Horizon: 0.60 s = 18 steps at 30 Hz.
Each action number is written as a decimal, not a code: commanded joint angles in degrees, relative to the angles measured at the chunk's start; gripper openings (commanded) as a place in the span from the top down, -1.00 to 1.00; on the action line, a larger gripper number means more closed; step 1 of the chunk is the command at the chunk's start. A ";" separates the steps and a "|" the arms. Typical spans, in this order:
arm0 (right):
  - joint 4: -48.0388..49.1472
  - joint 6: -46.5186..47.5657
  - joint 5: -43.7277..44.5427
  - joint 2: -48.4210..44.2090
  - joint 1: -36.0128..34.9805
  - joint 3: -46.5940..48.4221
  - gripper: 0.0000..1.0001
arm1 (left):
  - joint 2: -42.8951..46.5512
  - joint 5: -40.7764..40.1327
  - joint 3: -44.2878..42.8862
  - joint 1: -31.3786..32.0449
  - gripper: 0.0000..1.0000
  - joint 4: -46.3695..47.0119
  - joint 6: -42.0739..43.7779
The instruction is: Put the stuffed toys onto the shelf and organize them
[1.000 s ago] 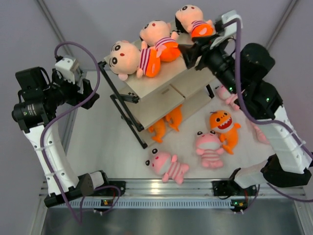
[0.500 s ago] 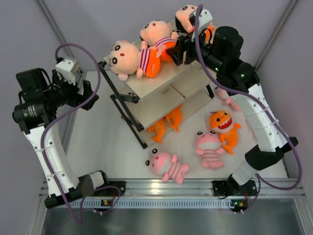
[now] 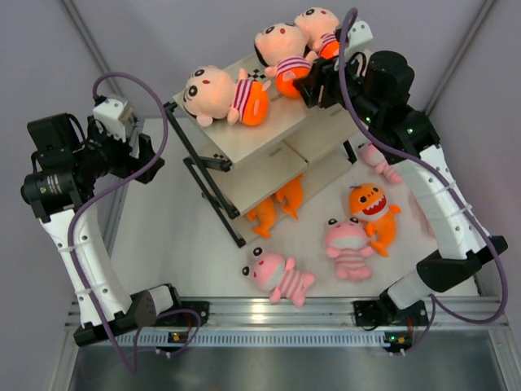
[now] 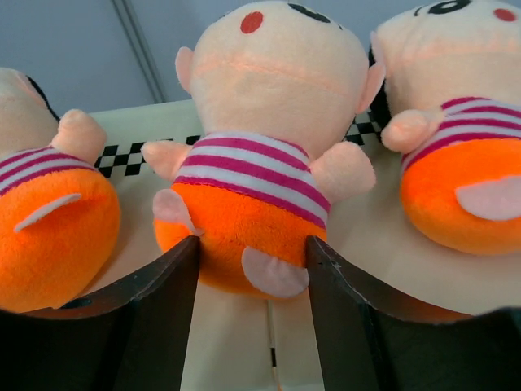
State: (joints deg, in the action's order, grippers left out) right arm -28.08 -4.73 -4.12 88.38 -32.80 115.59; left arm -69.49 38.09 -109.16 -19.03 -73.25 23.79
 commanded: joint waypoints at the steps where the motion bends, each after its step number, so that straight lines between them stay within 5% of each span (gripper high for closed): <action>1: 0.48 1.47 3.42 -3.47 2.12 0.25 -0.10 | 0.68 1.38 0.09 0.13 -0.91 2.41 0.91; 9: -3.84 4.20 -9.06 -0.49 2.56 8.86 -0.58 | 0.68 1.47 0.88 0.13 -0.91 2.41 1.08; 18: 3.64 6.93 -11.61 -3.92 -4.37 4.73 -0.32 | 0.41 1.55 1.41 0.13 -0.91 2.41 1.17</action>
State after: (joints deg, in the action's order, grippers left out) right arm -29.36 -0.12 -12.73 86.30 -33.67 120.29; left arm -69.49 38.30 -108.16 -19.03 -73.25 24.08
